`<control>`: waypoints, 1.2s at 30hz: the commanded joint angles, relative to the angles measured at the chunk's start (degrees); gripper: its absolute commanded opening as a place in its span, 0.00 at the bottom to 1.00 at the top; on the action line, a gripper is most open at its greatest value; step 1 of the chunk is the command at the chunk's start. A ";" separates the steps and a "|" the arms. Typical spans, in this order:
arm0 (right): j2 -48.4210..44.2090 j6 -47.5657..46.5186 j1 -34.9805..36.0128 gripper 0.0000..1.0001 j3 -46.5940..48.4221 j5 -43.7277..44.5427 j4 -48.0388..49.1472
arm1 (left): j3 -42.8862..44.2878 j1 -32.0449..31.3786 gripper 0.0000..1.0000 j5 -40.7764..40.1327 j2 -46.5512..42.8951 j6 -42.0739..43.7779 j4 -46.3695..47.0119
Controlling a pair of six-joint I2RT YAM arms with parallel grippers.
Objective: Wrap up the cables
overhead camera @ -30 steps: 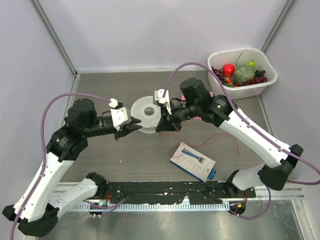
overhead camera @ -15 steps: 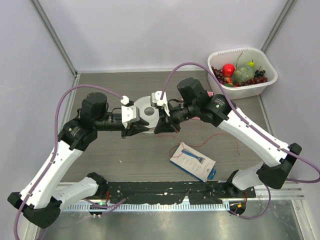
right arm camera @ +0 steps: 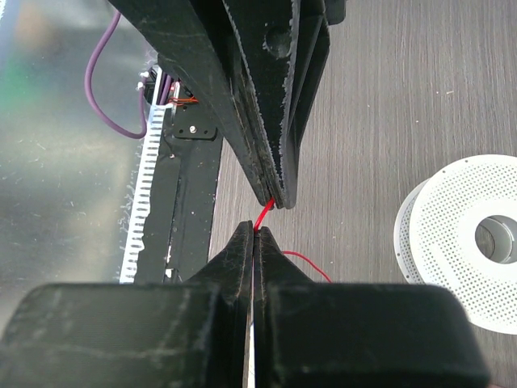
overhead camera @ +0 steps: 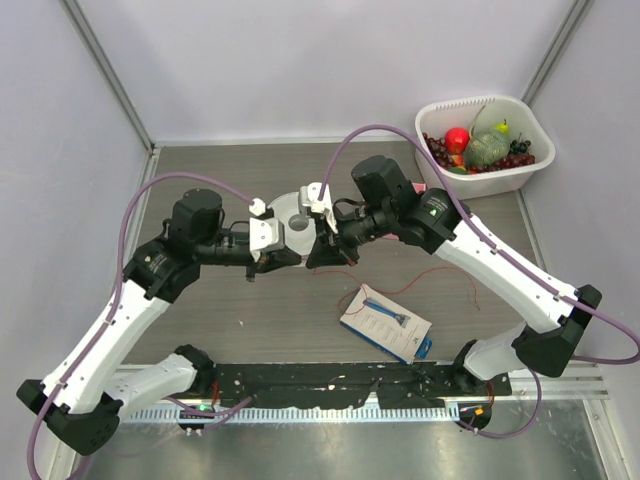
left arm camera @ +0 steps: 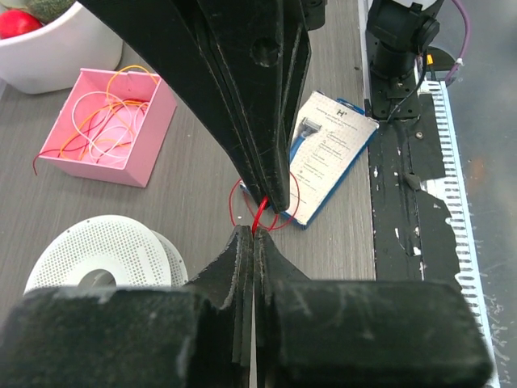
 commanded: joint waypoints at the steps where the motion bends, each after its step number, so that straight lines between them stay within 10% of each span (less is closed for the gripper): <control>1: -1.25 0.46 0.36 0.01 1.40 -0.19 2.18 | -1.34 -0.30 0.00 -0.55 -1.47 -1.12 2.76; 6: -3.53 2.92 0.27 0.02 -1.93 1.65 8.58 | -5.02 -0.30 0.00 -3.53 -4.19 -12.61 13.46; 15: -10.03 15.40 0.01 0.67 -10.55 11.93 25.63 | -10.74 3.12 0.00 -14.16 -7.27 -43.55 36.07; 24: -14.08 19.62 0.10 0.72 -19.17 28.45 44.70 | -10.31 6.03 0.00 -25.51 -6.40 -60.10 42.06; 36: -8.99 10.41 0.97 0.73 -13.90 22.49 48.24 | -10.04 6.82 0.00 -26.48 -7.10 -63.17 41.71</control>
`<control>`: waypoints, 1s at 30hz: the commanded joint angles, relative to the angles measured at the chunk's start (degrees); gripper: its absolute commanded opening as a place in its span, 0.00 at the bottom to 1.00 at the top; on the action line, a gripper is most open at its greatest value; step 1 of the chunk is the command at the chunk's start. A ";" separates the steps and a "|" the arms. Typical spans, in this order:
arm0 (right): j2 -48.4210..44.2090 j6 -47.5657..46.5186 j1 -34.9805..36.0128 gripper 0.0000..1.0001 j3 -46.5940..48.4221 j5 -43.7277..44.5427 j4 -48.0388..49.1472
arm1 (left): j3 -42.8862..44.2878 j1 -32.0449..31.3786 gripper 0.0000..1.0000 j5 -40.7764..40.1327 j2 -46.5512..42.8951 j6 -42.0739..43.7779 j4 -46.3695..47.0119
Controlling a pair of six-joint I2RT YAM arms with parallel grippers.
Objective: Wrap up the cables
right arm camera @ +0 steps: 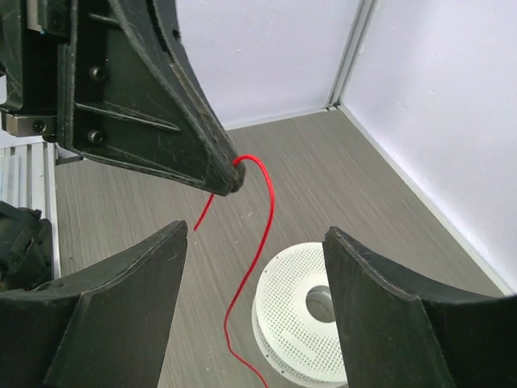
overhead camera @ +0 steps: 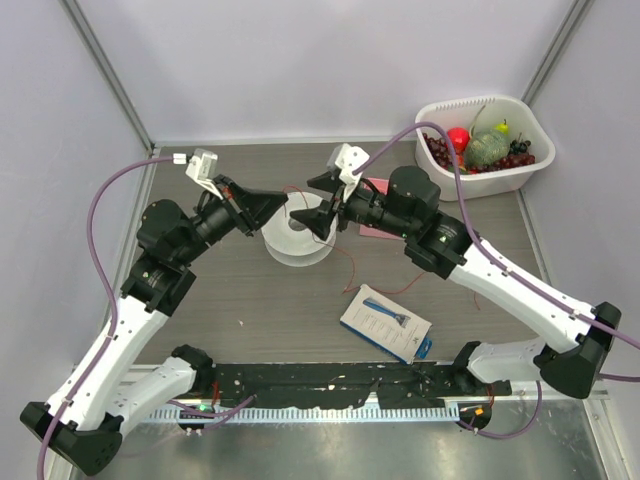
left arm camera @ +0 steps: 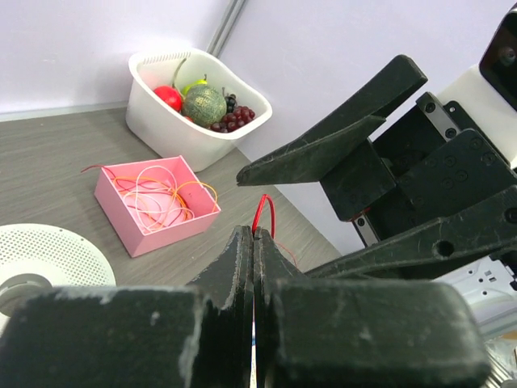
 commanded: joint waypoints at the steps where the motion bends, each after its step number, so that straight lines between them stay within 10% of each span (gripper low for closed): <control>1: 1.40 -6.68 1.63 0.73 4.29 -4.64 3.11 | 1.17 0.35 0.00 -1.15 -0.74 -2.57 2.98; 18: 5.18 -30.17 5.23 0.71 7.37 1.94 -4.02 | 3.89 0.35 0.00 -0.01 -0.65 -7.23 -2.47; 30: 4.04 -31.85 6.21 0.32 5.43 9.50 0.46 | 3.98 0.35 0.00 -0.62 -0.39 -9.86 -4.93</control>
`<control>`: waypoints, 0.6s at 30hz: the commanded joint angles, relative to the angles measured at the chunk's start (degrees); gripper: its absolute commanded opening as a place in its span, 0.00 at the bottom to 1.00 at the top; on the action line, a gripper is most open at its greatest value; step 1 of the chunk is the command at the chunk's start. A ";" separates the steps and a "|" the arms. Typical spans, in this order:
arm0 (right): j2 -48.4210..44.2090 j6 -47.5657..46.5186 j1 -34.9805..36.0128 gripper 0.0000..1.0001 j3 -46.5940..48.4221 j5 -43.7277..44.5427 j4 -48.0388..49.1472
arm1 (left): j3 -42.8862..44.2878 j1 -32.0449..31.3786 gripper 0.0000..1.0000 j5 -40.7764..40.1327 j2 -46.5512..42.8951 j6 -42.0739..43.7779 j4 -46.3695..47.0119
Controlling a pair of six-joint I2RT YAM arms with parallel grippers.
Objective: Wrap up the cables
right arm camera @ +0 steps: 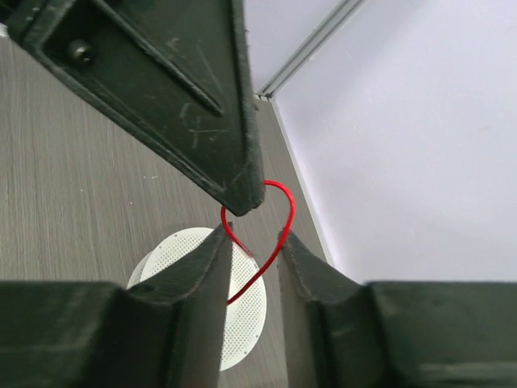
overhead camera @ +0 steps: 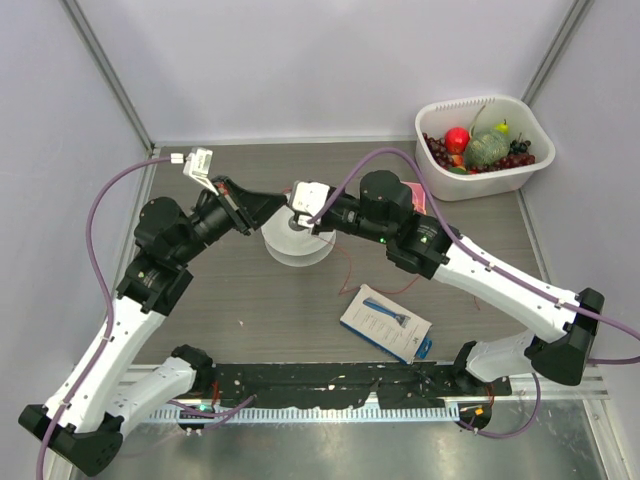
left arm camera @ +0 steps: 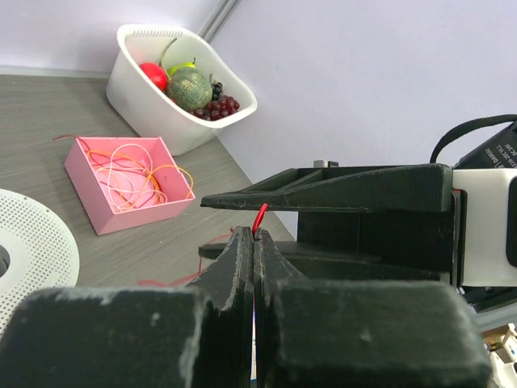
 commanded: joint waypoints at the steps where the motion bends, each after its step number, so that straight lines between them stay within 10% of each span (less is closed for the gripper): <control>1: -1.65 -0.68 0.35 0.31 -0.03 4.28 5.93 | 1.84 0.24 0.00 -0.34 -0.35 -1.41 -0.56; 10: -2.00 -0.50 0.44 0.01 -0.12 4.29 5.23 | 1.75 0.24 0.00 -1.57 -0.35 -2.81 -1.44; 18: -2.97 -0.15 0.44 0.01 -0.74 1.56 3.30 | 1.40 0.33 0.14 -1.92 -0.78 -2.29 -1.53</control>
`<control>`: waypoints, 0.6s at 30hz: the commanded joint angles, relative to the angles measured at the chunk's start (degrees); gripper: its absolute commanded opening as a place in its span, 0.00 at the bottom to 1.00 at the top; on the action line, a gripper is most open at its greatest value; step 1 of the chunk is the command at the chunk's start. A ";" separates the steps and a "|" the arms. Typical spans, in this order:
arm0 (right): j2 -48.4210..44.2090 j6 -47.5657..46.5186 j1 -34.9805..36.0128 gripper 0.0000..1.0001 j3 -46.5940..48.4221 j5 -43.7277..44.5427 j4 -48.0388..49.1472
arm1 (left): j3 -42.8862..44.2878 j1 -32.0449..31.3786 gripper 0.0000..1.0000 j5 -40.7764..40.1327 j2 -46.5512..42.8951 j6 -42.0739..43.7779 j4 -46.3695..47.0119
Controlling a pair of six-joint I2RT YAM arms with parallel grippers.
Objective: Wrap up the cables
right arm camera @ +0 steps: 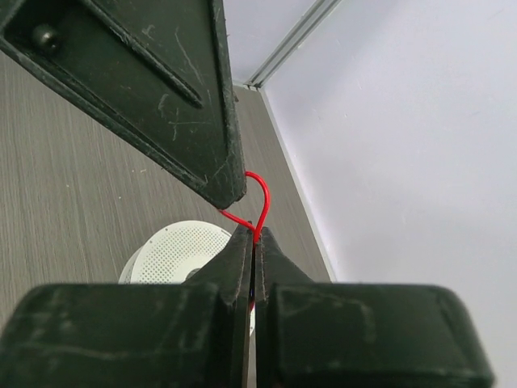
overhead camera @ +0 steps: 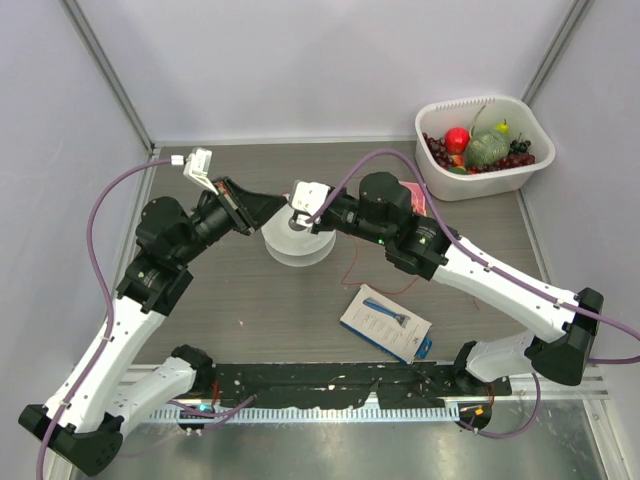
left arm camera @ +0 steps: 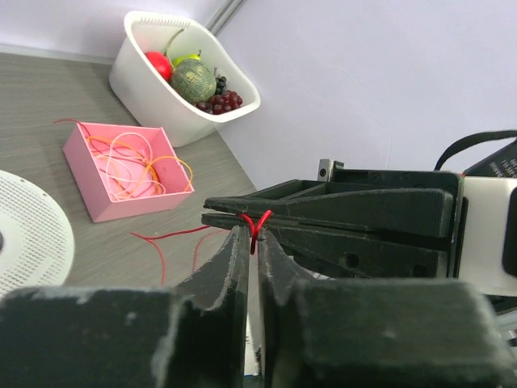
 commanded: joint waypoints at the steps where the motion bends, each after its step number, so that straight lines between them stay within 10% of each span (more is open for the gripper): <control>1: -2.99 0.76 0.24 0.01 0.16 -1.85 1.83 | 1.31 0.31 0.20 -0.72 -0.87 0.75 0.31; 11: -3.96 10.15 -2.04 0.01 1.12 -5.70 -7.12 | 2.81 4.26 0.47 1.82 -0.26 4.70 -1.01; 18: -2.55 20.53 -8.54 0.01 4.99 -19.49 -14.52 | 4.74 4.26 0.46 33.53 3.43 27.71 -2.84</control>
